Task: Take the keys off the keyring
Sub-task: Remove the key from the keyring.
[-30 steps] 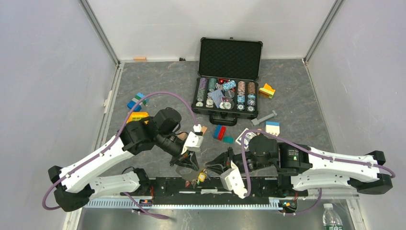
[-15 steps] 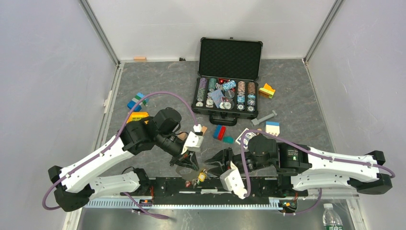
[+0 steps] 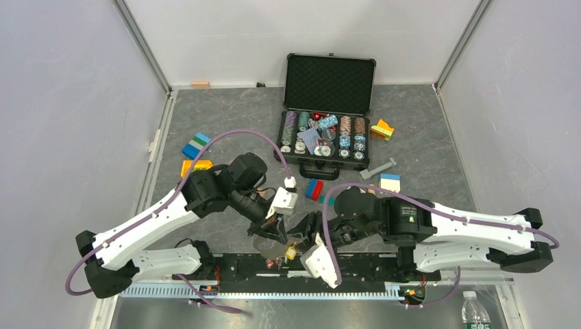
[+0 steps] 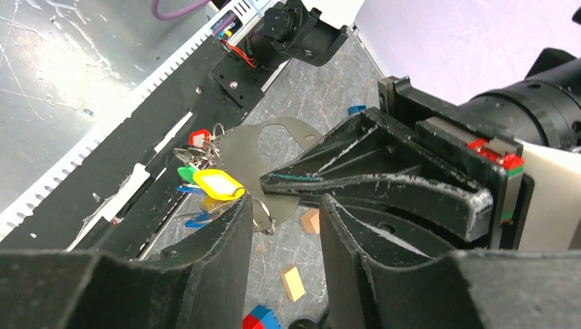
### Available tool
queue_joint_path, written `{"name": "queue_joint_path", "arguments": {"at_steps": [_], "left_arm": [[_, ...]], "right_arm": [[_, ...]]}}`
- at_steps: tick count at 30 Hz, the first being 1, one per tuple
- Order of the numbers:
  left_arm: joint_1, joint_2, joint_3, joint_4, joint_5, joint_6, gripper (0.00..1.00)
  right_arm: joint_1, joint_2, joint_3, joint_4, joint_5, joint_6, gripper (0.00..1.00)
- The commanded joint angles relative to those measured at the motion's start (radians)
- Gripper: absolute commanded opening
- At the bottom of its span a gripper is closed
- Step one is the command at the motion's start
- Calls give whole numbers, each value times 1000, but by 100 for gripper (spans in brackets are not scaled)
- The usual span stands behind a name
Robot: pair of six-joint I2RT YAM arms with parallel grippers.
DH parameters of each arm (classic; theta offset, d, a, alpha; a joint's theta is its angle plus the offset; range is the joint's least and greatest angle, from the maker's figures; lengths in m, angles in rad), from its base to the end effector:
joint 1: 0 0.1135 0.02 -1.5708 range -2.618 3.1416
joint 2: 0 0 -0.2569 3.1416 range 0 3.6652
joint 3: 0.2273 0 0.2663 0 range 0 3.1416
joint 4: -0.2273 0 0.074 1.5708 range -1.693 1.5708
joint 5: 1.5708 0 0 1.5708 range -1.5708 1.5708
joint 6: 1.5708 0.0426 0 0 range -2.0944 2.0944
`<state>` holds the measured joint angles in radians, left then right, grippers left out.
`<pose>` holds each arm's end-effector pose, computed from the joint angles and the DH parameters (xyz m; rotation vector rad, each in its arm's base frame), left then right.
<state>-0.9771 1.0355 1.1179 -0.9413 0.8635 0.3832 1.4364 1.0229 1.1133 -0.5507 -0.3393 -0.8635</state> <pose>0.0901 -0.1914 0.3386 1.8254 1.6042 -1.3159 0.0183 0.2412 0.3653 -1.9731 0.6429 0.7008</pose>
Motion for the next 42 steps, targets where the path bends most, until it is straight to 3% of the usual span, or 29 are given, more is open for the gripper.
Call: {"name": "queue_joint_path", "arguments": {"at_steps": [1,22,28,32,42], "left_arm": [[0,2,52,9,10,-18,2],[0,-1,54,-1,-14,-12,2],[1,-3,51,-1,-16,-14,2],[1,-2,53,-1,-18,-15,2],[1,-46,47,-1,-17,-1,2]], "right_arm": [[32,40,88,-94,30,-42,46],[102,106,157,-196,195,-32,30],[107,100,158,-196,204,-32,20],[110,100,166,-199,206,-32,9],[125,84,212,-258,325,-51,0]]}}
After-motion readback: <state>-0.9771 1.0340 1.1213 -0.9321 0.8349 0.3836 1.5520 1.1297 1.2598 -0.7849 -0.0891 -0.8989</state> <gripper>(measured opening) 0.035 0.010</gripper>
